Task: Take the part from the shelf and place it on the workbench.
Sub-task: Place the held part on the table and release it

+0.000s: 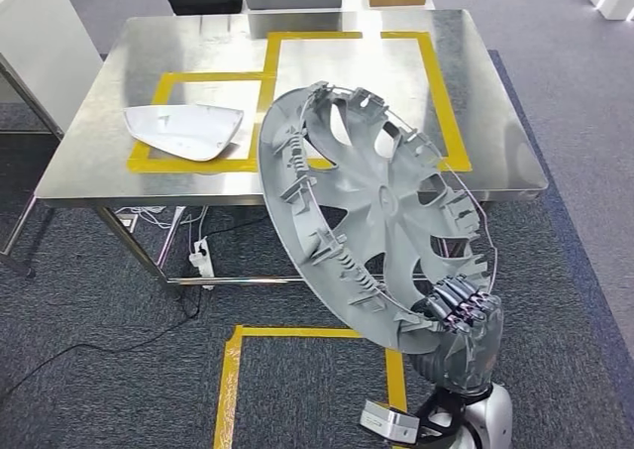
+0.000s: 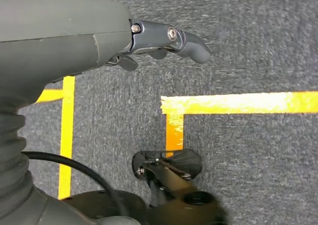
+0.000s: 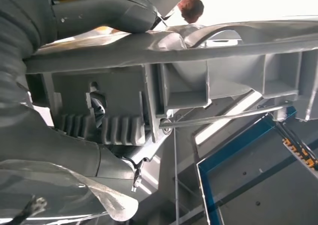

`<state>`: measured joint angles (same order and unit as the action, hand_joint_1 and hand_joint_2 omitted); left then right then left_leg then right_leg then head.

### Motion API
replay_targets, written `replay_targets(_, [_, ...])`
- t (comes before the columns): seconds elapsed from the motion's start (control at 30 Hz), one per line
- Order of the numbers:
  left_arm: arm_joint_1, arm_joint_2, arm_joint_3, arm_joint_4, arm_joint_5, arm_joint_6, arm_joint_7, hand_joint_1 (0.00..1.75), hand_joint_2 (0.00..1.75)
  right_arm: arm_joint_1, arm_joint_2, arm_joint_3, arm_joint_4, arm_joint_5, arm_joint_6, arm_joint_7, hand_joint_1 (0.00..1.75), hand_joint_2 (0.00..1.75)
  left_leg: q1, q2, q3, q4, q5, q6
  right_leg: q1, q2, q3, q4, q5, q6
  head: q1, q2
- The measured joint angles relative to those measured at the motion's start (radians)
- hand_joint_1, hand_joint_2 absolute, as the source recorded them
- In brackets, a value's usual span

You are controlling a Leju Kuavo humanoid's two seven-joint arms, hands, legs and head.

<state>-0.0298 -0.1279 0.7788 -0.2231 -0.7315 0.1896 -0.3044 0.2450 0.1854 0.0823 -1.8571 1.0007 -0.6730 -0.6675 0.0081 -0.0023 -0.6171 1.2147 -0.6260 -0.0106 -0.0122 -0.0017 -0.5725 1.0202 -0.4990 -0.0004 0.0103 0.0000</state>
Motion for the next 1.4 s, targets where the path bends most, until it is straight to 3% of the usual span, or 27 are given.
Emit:
replay_targets(0.03, [0.002, 0.000, 0.001, 0.000, 0.000, 0.000, 0.000, 0.00, 1.75, 0.000, 0.000, 0.000, 0.000, 0.000, 0.000, -0.001, 1.75, 1.75, 0.002, 0.000, -0.036, 0.060, -0.016, -0.003, 0.000, 0.001, 0.005, 0.000, -0.005, -0.001, 0.000, 0.000])
replay_targets(0.07, [0.003, 0.000, 0.001, 0.000, 0.000, 0.000, 0.000, 0.00, 1.75, 0.000, 0.000, 0.000, 0.000, 0.000, 0.000, -0.001, 1.75, 1.75, 0.003, 0.000, -0.061, 0.093, -0.014, -0.005, 0.000, 0.002, 0.011, 0.000, -0.010, -0.001, 0.000, 0.000])
replay_targets(0.1, [0.005, 0.000, 0.001, 0.000, 0.000, 0.000, 0.000, 0.00, 1.75, 0.001, 0.000, 0.000, 0.001, 0.000, 0.000, -0.001, 1.75, 1.75, 0.003, 0.000, -0.068, 0.088, 0.009, -0.005, 0.000, 0.004, 0.019, 0.000, -0.015, 0.000, 0.000, 0.000])
replay_targets(0.17, [0.006, 0.001, 0.002, 0.000, 0.000, -0.001, 0.000, 0.00, 1.75, 0.001, 0.000, 0.000, 0.001, 0.001, 0.000, 0.000, 1.75, 1.75, 0.004, 0.000, -0.034, -0.019, 0.094, -0.003, 0.000, 0.006, 0.038, 0.000, -0.027, 0.004, 0.000, 0.000])
replay_targets(0.23, [0.004, 0.002, 0.004, 0.000, -0.001, -0.002, 0.000, 0.00, 1.75, 0.000, 0.000, 0.000, 0.001, 0.002, 0.000, 0.000, 1.75, 1.75, 0.002, 0.000, 0.012, -0.129, 0.138, 0.003, 0.003, 0.008, 0.047, 0.000, -0.040, 0.015, -0.001, 0.000])
replay_targets(0.27, [0.004, 0.002, 0.004, 0.001, -0.001, -0.004, 0.000, 0.00, 1.75, -0.001, 0.000, 0.000, 0.001, 0.002, 0.000, 0.000, 1.75, 1.75, 0.000, 0.000, 0.025, -0.156, 0.139, 0.008, 0.005, 0.008, 0.048, -0.001, -0.045, 0.021, 0.000, 0.000])
replay_targets(0.4, [0.004, 0.001, 0.008, 0.001, -0.001, -0.005, 0.000, 0.00, 1.75, -0.001, 0.000, 0.000, 0.001, 0.003, 0.000, -0.001, 1.75, 1.75, 0.000, -0.001, 0.041, -0.179, 0.128, 0.031, 0.003, 0.007, 0.050, 0.003, -0.061, 0.044, 0.007, 0.000])
replay_targets(0.47, [0.003, 0.001, 0.010, 0.001, -0.001, -0.005, 0.000, 0.00, 1.75, -0.002, 0.000, 0.000, 0.001, 0.002, 0.000, 0.000, 1.75, 1.75, 0.003, -0.001, 0.051, -0.185, 0.125, 0.043, 0.001, 0.006, 0.006, 0.087, -0.105, 0.052, 0.012, 0.000])
replay_targets(0.53, [0.002, 0.002, 0.010, 0.001, -0.001, -0.005, 0.000, 0.00, 1.75, -0.002, 0.000, 0.000, 0.001, 0.002, 0.000, 0.000, 1.75, 1.75, 0.002, 0.000, 0.056, -0.186, 0.117, 0.049, 0.001, 0.005, -0.076, 0.222, -0.155, 0.055, 0.015, 0.000])
replay_targets(0.57, [0.003, 0.002, 0.011, 0.001, -0.001, -0.005, 0.000, 0.00, 1.75, -0.001, 0.000, 0.000, 0.001, 0.002, 0.000, 0.000, 1.75, 1.75, 0.002, -0.001, 0.061, -0.186, 0.112, 0.050, 0.001, 0.005, -0.110, 0.267, -0.159, 0.056, 0.015, 0.000])
replay_targets(0.6, [0.004, 0.001, 0.011, 0.001, -0.001, -0.005, 0.000, 0.00, 1.75, 0.000, 0.000, 0.000, 0.002, 0.002, 0.000, 0.000, 1.75, 1.75, 0.002, -0.001, 0.067, -0.185, 0.106, 0.050, 0.001, 0.005, -0.126, 0.276, -0.142, 0.055, 0.015, 0.000])
replay_targets(0.67, [0.005, 0.001, 0.011, 0.001, -0.001, -0.005, 0.000, 0.00, 1.75, 0.000, 0.000, 0.000, 0.002, 0.001, 0.000, 0.000, 1.75, 1.75, 0.001, -0.003, 0.089, -0.185, 0.091, 0.047, 0.001, 0.004, -0.104, 0.185, -0.054, 0.050, 0.015, 0.000])
replay_targets(0.73, [0.005, 0.001, 0.011, 0.001, -0.002, -0.005, 0.000, 0.00, 1.75, -0.001, 0.000, 0.000, 0.002, 0.004, 0.000, 0.001, 1.75, 1.75, 0.000, -0.004, 0.105, -0.186, 0.074, 0.038, 0.004, 0.002, -0.053, 0.068, 0.007, 0.042, 0.015, 0.000])
replay_targets(0.83, [0.001, 0.000, 0.012, 0.001, -0.006, -0.002, 0.000, 0.00, 1.75, -0.001, 0.000, -0.001, 0.002, 0.010, 0.000, 0.002, 1.75, 1.75, -0.002, -0.003, 0.112, -0.190, 0.064, 0.025, 0.010, 0.003, -0.022, 0.021, 0.003, 0.030, 0.011, 0.000])
replay_targets(0.93, [-0.002, 0.001, 0.012, 0.001, -0.008, 0.000, -0.004, 0.00, 1.75, -0.001, 0.001, -0.002, 0.002, 0.008, 0.000, -0.002, 1.75, 1.75, -0.002, -0.001, 0.109, -0.165, 0.044, 0.010, 0.003, 0.002, -0.006, 0.008, -0.003, 0.015, 0.008, 0.000])
replay_targets(0.97, [-0.002, 0.001, 0.013, 0.001, -0.008, 0.001, -0.006, 0.00, 1.75, -0.001, 0.001, -0.003, 0.002, 0.008, 0.000, -0.004, 1.75, 1.75, -0.001, -0.001, 0.087, -0.120, 0.025, 0.005, 0.001, 0.001, 0.003, 0.004, -0.006, 0.010, 0.006, 0.000])
replay_targets(1.07, [0.001, 0.001, 0.016, 0.001, -0.012, 0.002, -0.010, 0.00, 1.75, -0.004, 0.003, -0.003, 0.003, 0.010, 0.000, -0.010, 1.75, 1.75, 0.003, -0.001, -0.031, 0.075, -0.030, -0.003, 0.001, 0.000, 0.022, 0.003, -0.022, 0.001, 0.005, 0.000])
replay_targets(1.1, [0.003, 0.001, 0.017, 0.001, -0.015, 0.003, -0.010, 0.00, 1.75, -0.005, 0.003, -0.003, 0.003, 0.012, 0.000, -0.011, 1.75, 1.75, 0.003, -0.001, -0.058, 0.103, -0.020, -0.004, 0.001, 0.002, 0.030, 0.003, -0.028, 0.001, 0.005, 0.000])
replay_targets(1.13, [0.004, 0.001, 0.018, 0.001, -0.018, 0.004, -0.010, 0.00, 1.75, -0.005, 0.004, -0.004, 0.003, 0.015, 0.000, -0.011, 1.75, 1.75, 0.003, -0.001, -0.067, 0.092, 0.011, -0.003, 0.001, 0.003, 0.040, 0.003, -0.035, 0.002, 0.004, 0.000])
replay_targets(1.2, [0.005, 0.002, 0.018, 0.001, -0.025, 0.006, -0.009, 0.00, 1.75, -0.007, 0.004, -0.006, 0.003, 0.022, 0.000, -0.010, 1.75, 1.75, 0.002, -0.001, -0.041, -0.017, 0.107, 0.003, 0.001, 0.006, 0.059, 0.002, -0.051, 0.007, 0.005, 0.000])
replay_targets(1.23, [0.005, 0.002, 0.019, 0.001, -0.027, 0.007, -0.008, 0.00, 1.75, -0.010, 0.005, -0.007, 0.003, 0.024, 0.000, -0.011, 1.75, 1.75, 0.000, -0.001, -0.021, -0.074, 0.139, 0.006, 0.002, 0.006, 0.065, 0.002, -0.059, 0.012, 0.004, 0.000])
replay_targets(1.3, [0.003, 0.001, 0.019, 0.001, -0.031, 0.008, -0.006, 0.00, 1.75, -0.016, 0.006, -0.010, 0.004, 0.027, 0.000, -0.011, 1.75, 1.75, -0.004, -0.001, 0.010, -0.142, 0.147, 0.013, 0.004, 0.007, 0.067, 0.000, -0.071, 0.022, 0.004, 0.000])
replay_targets(1.4, [0.004, 0.000, 0.019, 0.001, -0.032, 0.008, -0.003, 0.00, 1.75, -0.020, 0.006, -0.012, 0.004, 0.028, 0.000, -0.012, 1.75, 1.75, -0.005, -0.002, 0.023, -0.164, 0.132, 0.026, 0.003, 0.005, 0.074, -0.007, -0.077, 0.038, 0.004, 0.000])
